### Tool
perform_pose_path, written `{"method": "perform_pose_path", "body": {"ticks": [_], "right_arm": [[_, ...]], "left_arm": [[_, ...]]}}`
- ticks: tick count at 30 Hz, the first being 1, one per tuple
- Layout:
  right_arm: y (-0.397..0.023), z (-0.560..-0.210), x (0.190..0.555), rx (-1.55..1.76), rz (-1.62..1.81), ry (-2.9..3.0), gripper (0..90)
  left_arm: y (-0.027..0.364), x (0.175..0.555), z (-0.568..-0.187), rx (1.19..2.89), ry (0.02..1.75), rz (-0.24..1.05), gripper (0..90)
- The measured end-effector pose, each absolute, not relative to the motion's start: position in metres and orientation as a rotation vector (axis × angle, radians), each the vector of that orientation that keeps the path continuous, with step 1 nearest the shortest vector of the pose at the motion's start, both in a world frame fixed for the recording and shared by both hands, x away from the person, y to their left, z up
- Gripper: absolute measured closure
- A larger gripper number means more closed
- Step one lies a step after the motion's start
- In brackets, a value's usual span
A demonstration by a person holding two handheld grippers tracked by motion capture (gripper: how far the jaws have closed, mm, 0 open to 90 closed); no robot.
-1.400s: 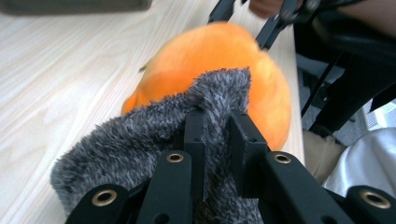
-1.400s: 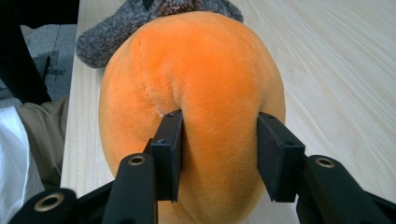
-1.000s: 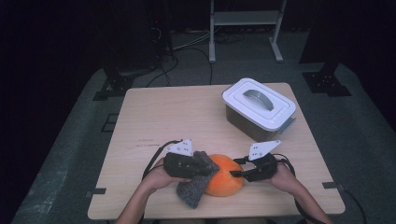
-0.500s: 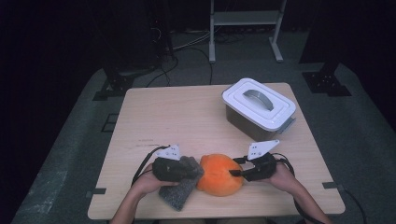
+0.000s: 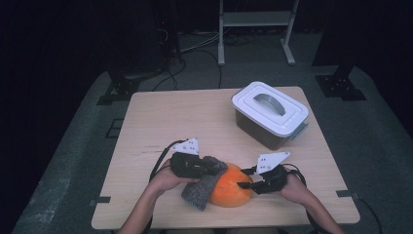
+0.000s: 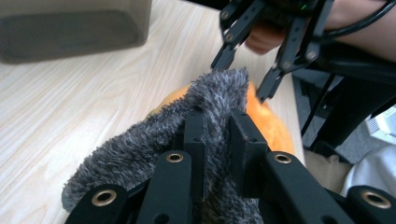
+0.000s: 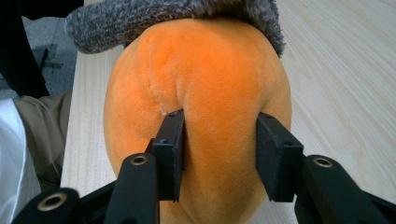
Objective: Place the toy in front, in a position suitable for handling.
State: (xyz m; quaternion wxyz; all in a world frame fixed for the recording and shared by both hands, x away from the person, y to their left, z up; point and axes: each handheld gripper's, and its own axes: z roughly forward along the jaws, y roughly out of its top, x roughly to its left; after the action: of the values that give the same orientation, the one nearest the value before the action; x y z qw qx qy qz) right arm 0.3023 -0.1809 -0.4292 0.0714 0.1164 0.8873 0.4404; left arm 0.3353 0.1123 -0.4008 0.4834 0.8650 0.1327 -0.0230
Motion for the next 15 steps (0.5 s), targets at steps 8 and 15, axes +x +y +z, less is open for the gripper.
{"method": "perform_pose_path", "body": {"ticks": [8, 15], "right_arm": [[-0.180, -0.429, 0.301, 0.321, 1.326, 2.664, 55.6], [-0.178, -0.429, 0.300, 0.322, 1.330, 2.663, 55.6]], "left_arm": [[0.133, 0.349, -0.419, 2.126, 0.452, -0.042, 78.2], [0.131, 0.360, -0.422, 2.116, 0.490, -0.045, 78.3]]}}
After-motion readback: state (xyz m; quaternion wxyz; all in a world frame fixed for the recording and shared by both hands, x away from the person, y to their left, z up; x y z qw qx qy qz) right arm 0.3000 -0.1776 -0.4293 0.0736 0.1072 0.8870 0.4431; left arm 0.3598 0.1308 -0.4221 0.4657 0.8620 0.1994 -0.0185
